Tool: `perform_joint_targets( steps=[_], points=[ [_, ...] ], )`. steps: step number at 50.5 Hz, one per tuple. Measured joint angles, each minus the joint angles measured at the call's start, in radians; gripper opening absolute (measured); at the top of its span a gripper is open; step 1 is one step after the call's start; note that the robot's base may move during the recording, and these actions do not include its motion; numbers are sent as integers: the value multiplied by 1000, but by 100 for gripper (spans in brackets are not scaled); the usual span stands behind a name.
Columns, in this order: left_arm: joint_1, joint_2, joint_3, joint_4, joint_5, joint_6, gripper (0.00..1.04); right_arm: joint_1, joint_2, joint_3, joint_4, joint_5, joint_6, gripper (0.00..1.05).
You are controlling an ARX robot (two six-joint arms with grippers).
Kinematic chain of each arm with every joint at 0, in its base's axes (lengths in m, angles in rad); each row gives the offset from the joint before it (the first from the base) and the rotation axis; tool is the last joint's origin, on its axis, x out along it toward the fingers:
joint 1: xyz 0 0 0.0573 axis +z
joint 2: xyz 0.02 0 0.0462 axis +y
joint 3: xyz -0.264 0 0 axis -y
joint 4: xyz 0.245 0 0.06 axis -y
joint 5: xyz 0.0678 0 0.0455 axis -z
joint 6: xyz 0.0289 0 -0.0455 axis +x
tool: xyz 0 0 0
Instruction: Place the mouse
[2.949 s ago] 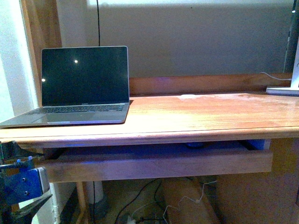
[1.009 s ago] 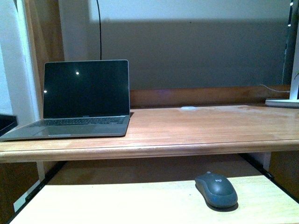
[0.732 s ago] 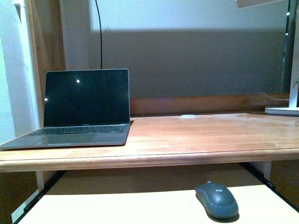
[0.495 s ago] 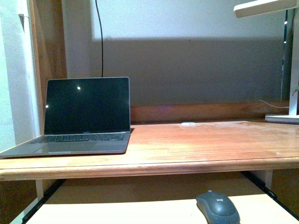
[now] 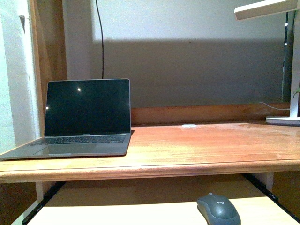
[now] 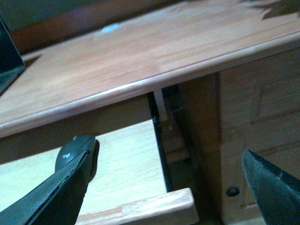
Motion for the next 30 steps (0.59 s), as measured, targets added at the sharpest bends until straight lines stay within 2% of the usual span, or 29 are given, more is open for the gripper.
perform_joint_targets(
  steps=[9,19,24,30],
  points=[
    [0,-11,-10,2,0,0,3,158,255,157,-45,51,-23,98],
    [0,-51,-55,7,0,0,3,340,472,306,-24,140,-63,98],
    [0,-53,-55,7,0,0,3,388,563,348,1,198,-104,98],
    [0,-53,-55,7,0,0,3,394,650,386,25,238,-130,98]
  ],
)
